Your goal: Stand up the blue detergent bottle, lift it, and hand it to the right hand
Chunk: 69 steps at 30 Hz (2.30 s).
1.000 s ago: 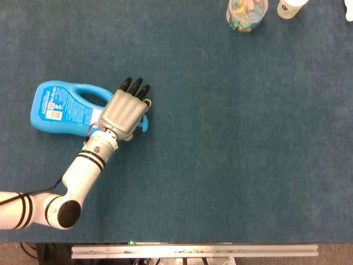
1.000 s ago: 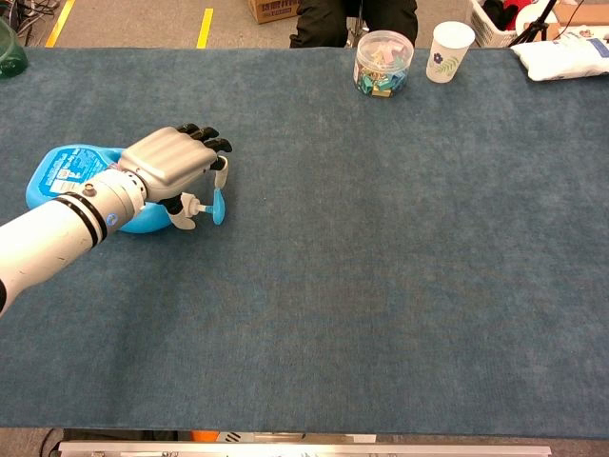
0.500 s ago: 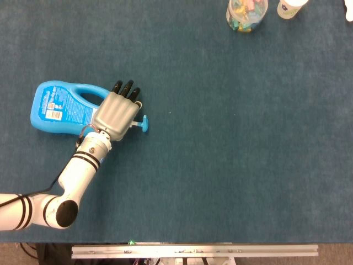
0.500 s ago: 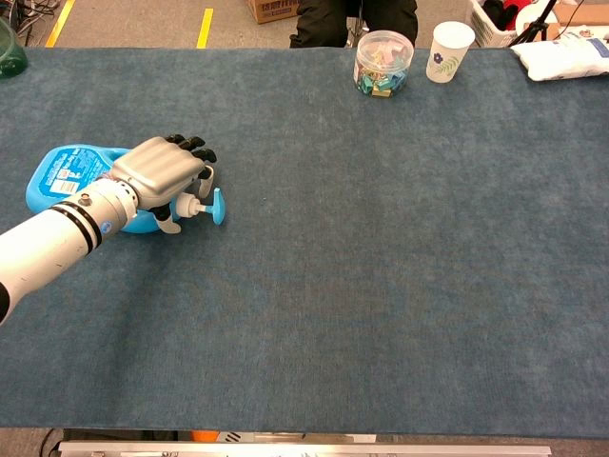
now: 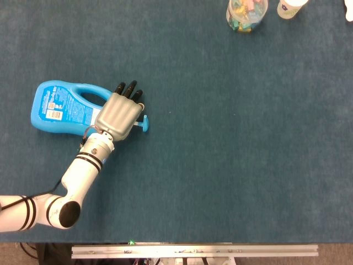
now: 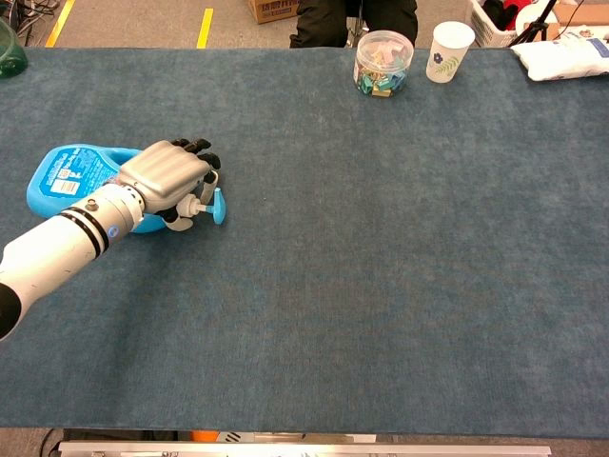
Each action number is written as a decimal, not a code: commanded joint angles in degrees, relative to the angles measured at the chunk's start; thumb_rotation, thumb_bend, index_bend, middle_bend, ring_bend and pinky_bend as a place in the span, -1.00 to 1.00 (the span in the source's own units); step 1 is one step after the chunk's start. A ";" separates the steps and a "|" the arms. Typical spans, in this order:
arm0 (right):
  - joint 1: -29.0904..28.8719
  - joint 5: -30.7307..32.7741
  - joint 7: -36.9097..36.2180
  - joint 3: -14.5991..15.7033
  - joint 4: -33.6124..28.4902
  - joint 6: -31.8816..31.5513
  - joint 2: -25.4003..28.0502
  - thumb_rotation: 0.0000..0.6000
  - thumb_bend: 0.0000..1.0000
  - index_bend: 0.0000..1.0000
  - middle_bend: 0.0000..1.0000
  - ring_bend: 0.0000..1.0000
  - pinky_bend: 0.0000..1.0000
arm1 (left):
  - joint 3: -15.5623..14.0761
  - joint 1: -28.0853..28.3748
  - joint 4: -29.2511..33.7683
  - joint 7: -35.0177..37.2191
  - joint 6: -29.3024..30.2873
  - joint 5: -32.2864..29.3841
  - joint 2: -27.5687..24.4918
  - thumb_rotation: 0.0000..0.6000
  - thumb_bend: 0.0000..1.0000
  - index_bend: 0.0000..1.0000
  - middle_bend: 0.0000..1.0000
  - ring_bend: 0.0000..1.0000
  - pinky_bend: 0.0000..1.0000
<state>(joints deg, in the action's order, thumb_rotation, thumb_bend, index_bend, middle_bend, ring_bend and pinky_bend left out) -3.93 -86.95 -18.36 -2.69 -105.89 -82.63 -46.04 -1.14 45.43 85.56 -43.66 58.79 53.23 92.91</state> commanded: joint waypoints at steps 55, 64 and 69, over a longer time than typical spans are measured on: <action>-0.29 0.76 -0.78 -0.64 -0.56 0.39 -0.02 1.00 -0.99 -0.56 -0.39 -0.62 -0.59 | 8.28 -1.48 18.38 41.63 -9.32 21.87 -24.60 1.00 -0.16 0.49 0.06 -0.25 -0.15; -0.16 0.97 -0.81 -0.63 -0.79 0.39 0.31 1.00 -0.99 -0.56 -0.39 -0.62 -0.59 | 10.46 -0.52 18.50 52.64 -13.35 22.70 -31.63 1.00 -0.16 0.47 0.06 -0.25 -0.15; -0.39 1.00 -0.63 -0.69 -1.22 0.79 0.51 1.00 -0.99 -0.56 -0.39 -0.62 -0.59 | 10.66 -0.18 16.38 61.57 -15.84 26.20 -35.15 1.00 -0.16 0.46 0.06 -0.26 -0.15</action>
<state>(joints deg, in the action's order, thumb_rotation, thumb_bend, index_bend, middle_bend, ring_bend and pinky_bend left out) -4.29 -85.93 -19.03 -3.37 -107.06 -81.89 -45.56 9.16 44.89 103.29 13.55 44.82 77.37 60.15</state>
